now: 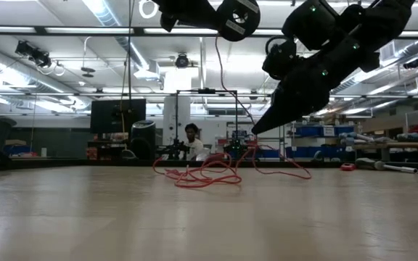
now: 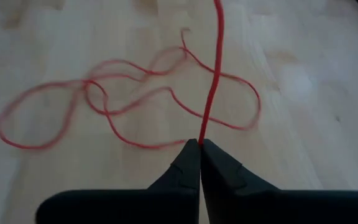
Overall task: Coil cords
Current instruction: Coil the red wire onto the black spool
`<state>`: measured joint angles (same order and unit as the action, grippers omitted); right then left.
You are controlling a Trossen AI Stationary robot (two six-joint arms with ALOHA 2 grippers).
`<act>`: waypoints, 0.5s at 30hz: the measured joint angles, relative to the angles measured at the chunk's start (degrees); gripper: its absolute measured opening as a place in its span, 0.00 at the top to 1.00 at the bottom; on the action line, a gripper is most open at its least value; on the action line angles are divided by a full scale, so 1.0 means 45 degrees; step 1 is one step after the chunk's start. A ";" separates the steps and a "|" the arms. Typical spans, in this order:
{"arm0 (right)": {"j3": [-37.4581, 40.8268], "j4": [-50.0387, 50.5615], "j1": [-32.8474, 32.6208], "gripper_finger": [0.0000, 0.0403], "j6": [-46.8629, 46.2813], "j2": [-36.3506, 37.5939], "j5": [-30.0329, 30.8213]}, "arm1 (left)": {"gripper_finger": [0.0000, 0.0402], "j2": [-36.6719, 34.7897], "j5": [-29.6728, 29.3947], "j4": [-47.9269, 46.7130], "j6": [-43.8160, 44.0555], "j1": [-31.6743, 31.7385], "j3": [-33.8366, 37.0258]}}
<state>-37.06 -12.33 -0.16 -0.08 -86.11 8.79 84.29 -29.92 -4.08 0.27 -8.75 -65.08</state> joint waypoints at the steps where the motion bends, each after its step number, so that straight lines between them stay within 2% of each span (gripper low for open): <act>1: -0.0004 0.0270 0.0000 0.99 0.0043 0.0082 0.0163 | 1.00 0.0000 0.0000 -0.0042 0.0000 0.0000 0.0000; 7: 0.0000 0.2026 0.0144 1.00 0.0068 0.1516 0.1150 | 1.00 0.0000 0.0002 -0.0249 0.0015 0.0000 0.0000; 12: 0.0000 0.3092 0.0162 1.00 0.0068 0.3475 0.1264 | 1.00 0.0000 0.0002 -0.0688 0.0087 0.0000 0.0000; 15: -0.0001 0.3858 0.0054 1.00 0.0068 0.4739 0.1778 | 1.00 0.0000 0.0002 -0.0959 0.0210 0.0000 -0.0001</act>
<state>-37.07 5.03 0.08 0.23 -64.78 16.79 84.29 -29.91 -8.39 1.22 -8.75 -65.08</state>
